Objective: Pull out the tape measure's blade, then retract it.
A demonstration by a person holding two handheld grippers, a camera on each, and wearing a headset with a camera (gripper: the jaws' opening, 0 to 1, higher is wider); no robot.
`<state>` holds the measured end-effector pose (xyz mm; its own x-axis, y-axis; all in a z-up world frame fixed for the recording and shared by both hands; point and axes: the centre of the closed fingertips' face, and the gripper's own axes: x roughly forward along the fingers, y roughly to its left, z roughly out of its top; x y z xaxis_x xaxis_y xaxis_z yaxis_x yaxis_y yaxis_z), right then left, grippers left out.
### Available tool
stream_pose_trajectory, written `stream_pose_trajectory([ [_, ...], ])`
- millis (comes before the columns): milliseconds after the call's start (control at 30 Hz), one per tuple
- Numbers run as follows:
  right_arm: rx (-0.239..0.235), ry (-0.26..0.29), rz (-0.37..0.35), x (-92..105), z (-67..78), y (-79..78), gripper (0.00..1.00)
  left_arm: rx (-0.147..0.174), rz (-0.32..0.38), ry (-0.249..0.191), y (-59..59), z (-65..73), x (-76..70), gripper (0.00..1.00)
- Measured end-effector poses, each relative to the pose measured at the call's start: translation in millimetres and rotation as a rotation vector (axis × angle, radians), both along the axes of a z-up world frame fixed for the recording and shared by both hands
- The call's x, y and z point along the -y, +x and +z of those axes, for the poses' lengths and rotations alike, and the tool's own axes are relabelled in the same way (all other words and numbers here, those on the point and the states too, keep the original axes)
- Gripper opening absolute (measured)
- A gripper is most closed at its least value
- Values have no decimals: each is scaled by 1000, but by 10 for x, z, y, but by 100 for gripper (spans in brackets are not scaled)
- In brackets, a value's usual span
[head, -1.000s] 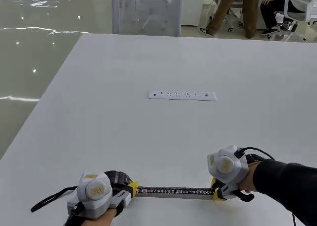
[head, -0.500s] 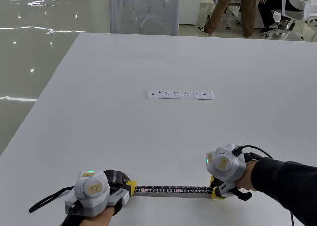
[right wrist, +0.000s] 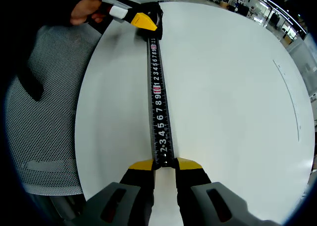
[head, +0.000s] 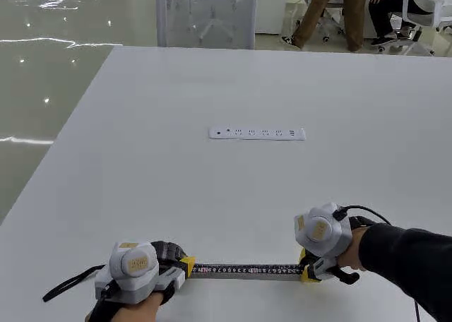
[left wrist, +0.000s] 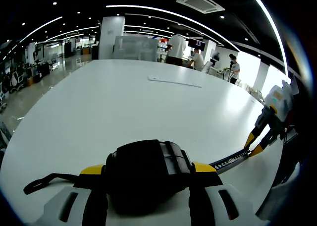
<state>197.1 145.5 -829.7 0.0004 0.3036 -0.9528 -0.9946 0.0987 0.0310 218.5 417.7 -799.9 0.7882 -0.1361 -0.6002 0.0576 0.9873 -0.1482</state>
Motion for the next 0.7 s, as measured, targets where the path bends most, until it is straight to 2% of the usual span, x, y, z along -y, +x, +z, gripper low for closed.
stream_pose_trajectory([
  [133, 2, 3, -4, -12, 7, -8, 12, -2, -1, -4, -1, -4, -1, 62],
  [167, 25, 0, 35, -21, 8, -2, 12, -2, -1, -5, -1, -4, -1, 62],
  [200, 38, 14, 43, -33, 7, -20, 12, -2, -2, -6, -3, -5, 0, 62],
  [267, 32, 25, 11, -36, 13, -25, 12, -3, -3, -7, -2, -5, 0, 62],
  [700, 13, 52, -4, -126, 14, -14, 12, -8, -7, -14, -6, -6, 0, 62],
])
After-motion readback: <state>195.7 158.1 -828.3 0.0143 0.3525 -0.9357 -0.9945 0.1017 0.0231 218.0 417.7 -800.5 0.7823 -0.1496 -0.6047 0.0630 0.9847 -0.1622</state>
